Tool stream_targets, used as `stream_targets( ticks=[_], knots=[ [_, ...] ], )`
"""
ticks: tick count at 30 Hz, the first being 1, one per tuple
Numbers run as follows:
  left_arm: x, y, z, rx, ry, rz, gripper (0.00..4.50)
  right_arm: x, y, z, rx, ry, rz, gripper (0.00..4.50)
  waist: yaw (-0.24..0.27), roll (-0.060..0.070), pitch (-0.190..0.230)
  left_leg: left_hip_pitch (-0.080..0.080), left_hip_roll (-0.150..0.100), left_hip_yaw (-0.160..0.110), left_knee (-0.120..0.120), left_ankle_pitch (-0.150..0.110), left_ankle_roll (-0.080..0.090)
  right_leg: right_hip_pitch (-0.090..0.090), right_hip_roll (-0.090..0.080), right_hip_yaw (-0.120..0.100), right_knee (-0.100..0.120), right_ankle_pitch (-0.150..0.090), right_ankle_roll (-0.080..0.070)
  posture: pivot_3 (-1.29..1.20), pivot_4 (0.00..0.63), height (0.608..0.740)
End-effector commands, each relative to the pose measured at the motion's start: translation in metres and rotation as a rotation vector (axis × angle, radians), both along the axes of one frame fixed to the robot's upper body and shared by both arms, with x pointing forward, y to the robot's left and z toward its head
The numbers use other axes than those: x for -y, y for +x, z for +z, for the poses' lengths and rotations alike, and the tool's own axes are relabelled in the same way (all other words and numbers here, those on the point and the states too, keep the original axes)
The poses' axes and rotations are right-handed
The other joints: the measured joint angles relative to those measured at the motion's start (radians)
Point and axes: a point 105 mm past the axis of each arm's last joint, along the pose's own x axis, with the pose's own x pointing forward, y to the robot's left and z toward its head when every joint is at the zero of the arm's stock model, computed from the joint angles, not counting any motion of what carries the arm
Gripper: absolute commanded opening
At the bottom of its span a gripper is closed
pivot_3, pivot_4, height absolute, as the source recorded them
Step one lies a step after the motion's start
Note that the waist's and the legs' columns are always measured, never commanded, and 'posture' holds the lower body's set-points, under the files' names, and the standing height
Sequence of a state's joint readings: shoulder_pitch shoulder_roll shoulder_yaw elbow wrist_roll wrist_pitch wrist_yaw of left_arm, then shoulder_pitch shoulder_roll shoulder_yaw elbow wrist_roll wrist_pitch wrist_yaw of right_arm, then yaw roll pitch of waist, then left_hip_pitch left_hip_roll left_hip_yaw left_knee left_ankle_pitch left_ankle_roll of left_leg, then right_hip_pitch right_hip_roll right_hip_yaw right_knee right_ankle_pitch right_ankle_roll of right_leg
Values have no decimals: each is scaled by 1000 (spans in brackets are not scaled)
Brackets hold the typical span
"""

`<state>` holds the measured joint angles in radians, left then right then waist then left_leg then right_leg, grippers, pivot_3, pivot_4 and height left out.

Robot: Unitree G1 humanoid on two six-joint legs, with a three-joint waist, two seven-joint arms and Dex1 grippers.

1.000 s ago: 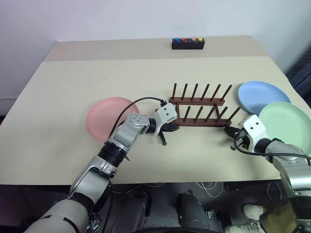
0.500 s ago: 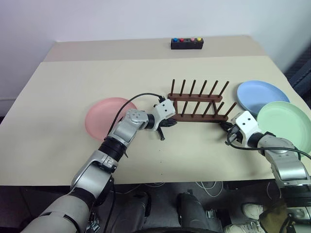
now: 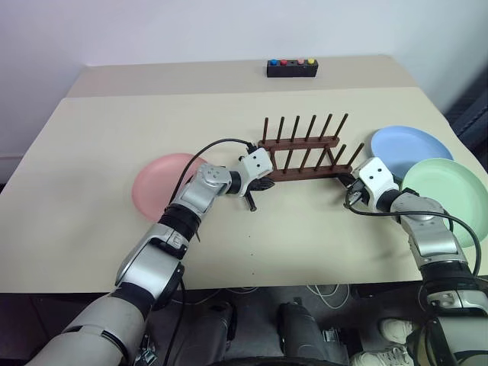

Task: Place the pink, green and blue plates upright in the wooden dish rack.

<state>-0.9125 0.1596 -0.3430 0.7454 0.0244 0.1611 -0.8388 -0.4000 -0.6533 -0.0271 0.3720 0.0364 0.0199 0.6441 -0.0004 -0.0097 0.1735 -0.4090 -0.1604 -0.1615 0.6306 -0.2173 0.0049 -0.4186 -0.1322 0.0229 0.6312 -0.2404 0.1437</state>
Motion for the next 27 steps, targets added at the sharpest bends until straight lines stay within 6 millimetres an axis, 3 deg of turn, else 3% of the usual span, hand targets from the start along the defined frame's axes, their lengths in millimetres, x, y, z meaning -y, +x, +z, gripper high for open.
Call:
stream_targets(
  ticks=[1, 18, 20, 23, 27],
  knots=[
    [1, 4, 9, 39, -7, 1, 0, -3, 6, 12, 55, 0, 10, 57, -7, 0, 0, 0, 0, 0, 0, 0, 0, 0, 0, 0, 0, 0, 0, 0, 150, 740],
    [-3, 6, 12, 55, -5, -12, 0, -6, 5, 13, 65, 13, 15, 57, -13, 0, 0, 0, 0, 0, 0, 0, 0, 0, 0, 0, 1, 0, 0, 0, 150, 740],
    [-6, 1, 22, -47, -92, -17, 0, -9, -6, 24, 66, 88, 37, 57, -13, 0, 0, 0, 0, 0, 0, 0, 0, 0, 0, 0, 1, 0, 0, 0, 150, 740],
    [-14, -13, 50, -189, -252, -68, 0, -10, -28, 58, 128, 191, 72, 57, -14, 1, 0, -2, 0, -1, 0, 0, 0, -2, 0, 0, 1, 0, 0, 0, 150, 740],
    [-24, -39, 71, -283, -356, -199, 0, -5, -48, 73, 120, 210, 67, 57, -17, 0, 0, -3, 0, -1, 0, 0, 0, -4, 0, 0, 2, 0, 0, 0, 150, 740]
  ],
)
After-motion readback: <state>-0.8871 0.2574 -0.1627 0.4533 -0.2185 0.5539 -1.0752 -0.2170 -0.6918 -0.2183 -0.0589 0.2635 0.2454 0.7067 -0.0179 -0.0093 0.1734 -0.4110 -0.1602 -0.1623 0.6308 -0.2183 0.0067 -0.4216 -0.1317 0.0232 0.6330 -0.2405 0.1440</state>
